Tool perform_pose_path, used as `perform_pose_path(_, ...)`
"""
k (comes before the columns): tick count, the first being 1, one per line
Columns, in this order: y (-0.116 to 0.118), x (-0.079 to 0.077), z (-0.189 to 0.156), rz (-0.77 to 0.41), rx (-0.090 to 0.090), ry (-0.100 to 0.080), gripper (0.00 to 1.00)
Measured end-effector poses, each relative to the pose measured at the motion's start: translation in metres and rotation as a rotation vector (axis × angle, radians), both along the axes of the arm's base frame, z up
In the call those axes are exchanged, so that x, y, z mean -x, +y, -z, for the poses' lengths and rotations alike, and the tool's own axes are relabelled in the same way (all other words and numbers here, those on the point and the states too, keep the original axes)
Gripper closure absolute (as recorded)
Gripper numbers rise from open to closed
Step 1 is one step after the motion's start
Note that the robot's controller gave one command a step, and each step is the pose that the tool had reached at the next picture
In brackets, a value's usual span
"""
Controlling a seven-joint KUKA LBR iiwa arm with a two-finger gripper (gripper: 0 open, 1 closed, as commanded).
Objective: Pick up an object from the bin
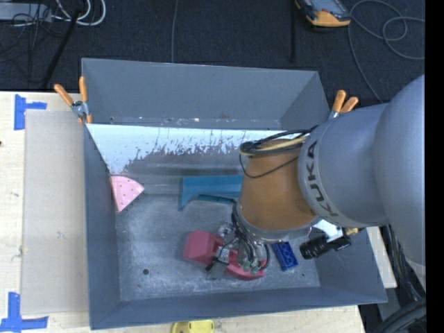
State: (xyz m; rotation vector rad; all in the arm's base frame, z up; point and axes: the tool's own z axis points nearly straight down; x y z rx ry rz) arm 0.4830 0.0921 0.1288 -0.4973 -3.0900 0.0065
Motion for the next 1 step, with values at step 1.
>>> perform_pose_path(1,0.0001,-0.0009,-0.0113,0.000,-0.001,-0.007,1.00)
